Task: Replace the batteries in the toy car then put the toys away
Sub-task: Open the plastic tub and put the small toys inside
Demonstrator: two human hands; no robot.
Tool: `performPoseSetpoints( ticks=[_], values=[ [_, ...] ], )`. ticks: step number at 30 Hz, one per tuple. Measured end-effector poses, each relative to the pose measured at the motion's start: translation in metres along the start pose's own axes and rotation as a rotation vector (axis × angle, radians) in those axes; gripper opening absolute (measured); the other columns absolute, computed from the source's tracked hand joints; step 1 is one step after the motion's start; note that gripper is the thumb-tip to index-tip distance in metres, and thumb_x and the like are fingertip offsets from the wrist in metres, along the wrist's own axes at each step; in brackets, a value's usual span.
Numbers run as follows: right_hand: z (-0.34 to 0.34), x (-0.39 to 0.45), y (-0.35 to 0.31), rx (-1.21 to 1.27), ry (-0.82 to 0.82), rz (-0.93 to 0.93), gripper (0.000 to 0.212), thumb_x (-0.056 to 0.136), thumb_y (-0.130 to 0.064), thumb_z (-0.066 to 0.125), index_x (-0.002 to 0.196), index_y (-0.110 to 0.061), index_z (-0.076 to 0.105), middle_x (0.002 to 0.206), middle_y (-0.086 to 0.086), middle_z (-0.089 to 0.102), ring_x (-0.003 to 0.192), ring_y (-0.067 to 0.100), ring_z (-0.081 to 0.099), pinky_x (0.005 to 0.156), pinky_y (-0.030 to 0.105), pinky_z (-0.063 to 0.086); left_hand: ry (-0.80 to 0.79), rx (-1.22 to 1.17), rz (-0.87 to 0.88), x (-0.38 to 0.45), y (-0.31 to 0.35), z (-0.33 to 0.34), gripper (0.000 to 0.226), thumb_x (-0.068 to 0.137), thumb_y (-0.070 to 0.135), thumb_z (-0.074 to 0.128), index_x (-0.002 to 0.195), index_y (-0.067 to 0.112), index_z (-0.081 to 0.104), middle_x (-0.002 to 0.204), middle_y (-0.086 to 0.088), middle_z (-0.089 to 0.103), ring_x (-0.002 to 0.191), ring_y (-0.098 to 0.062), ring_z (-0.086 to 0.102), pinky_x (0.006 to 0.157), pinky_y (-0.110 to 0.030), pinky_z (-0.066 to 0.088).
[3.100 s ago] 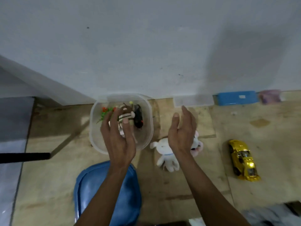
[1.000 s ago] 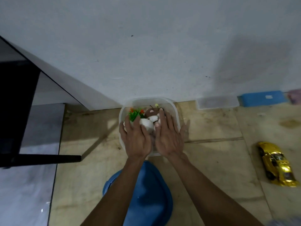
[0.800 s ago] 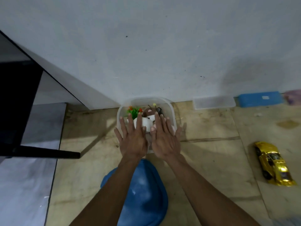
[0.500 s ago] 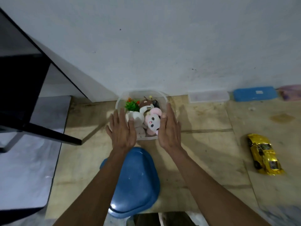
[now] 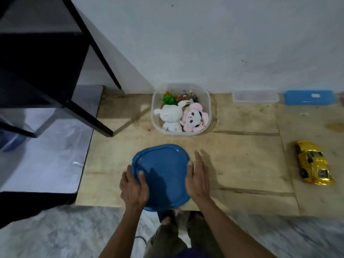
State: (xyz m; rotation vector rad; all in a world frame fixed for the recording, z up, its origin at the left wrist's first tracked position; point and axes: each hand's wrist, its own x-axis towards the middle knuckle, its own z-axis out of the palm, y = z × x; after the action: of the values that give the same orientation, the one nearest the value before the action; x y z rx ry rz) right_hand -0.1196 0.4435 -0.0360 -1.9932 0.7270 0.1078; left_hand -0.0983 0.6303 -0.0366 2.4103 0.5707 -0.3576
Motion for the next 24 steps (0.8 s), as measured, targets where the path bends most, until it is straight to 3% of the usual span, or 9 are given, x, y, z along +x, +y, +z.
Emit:
performPoseSetpoints(
  ticks=[6, 14, 20, 24],
  values=[
    [0.025, -0.015, -0.001, -0.038, -0.036, 0.123, 0.052, 0.108, -0.036, 0.031, 0.158, -0.027, 0.022, 0.16, 0.001, 0.034, 0.146, 0.027, 0.027, 0.117, 0.04, 0.026, -0.121, 0.051, 0.08, 0.001, -0.015, -0.003, 0.063, 0.105, 0.046, 0.038, 0.159, 0.02, 0.022, 0.158, -0.014, 0.032, 0.142, -0.04, 0.027, 0.107, -0.06, 0.035],
    [0.028, -0.04, -0.006, 0.045, 0.098, 0.173, 0.056, 0.104, -0.045, 0.041, 0.156, -0.029, 0.028, 0.161, -0.002, 0.032, 0.148, 0.023, 0.028, 0.119, 0.043, 0.029, -0.13, -0.152, 0.043, 0.007, -0.025, -0.02, 0.071, 0.095, 0.046, 0.061, 0.155, 0.018, 0.034, 0.149, -0.021, 0.045, 0.137, -0.041, 0.036, 0.109, -0.056, 0.038],
    [-0.007, -0.055, -0.035, 0.089, 0.314, 0.045, 0.056, 0.101, -0.035, 0.053, 0.152, -0.019, 0.038, 0.154, -0.001, 0.04, 0.142, 0.018, 0.036, 0.119, 0.034, 0.029, -0.016, -0.25, 0.288, -0.014, 0.016, -0.043, 0.075, 0.085, 0.045, 0.077, 0.148, 0.018, 0.047, 0.14, -0.011, 0.049, 0.126, -0.026, 0.039, 0.1, -0.037, 0.038],
    [-0.034, -0.021, -0.064, 0.131, 0.38, -0.01, 0.056, 0.101, -0.032, 0.054, 0.152, -0.016, 0.037, 0.151, 0.0, 0.042, 0.138, 0.018, 0.041, 0.116, 0.038, 0.035, -0.003, -0.292, 0.4, 0.003, 0.072, -0.042, 0.074, 0.085, 0.037, 0.079, 0.148, 0.015, 0.047, 0.141, -0.008, 0.052, 0.129, -0.026, 0.041, 0.1, -0.029, 0.031]
  ],
)
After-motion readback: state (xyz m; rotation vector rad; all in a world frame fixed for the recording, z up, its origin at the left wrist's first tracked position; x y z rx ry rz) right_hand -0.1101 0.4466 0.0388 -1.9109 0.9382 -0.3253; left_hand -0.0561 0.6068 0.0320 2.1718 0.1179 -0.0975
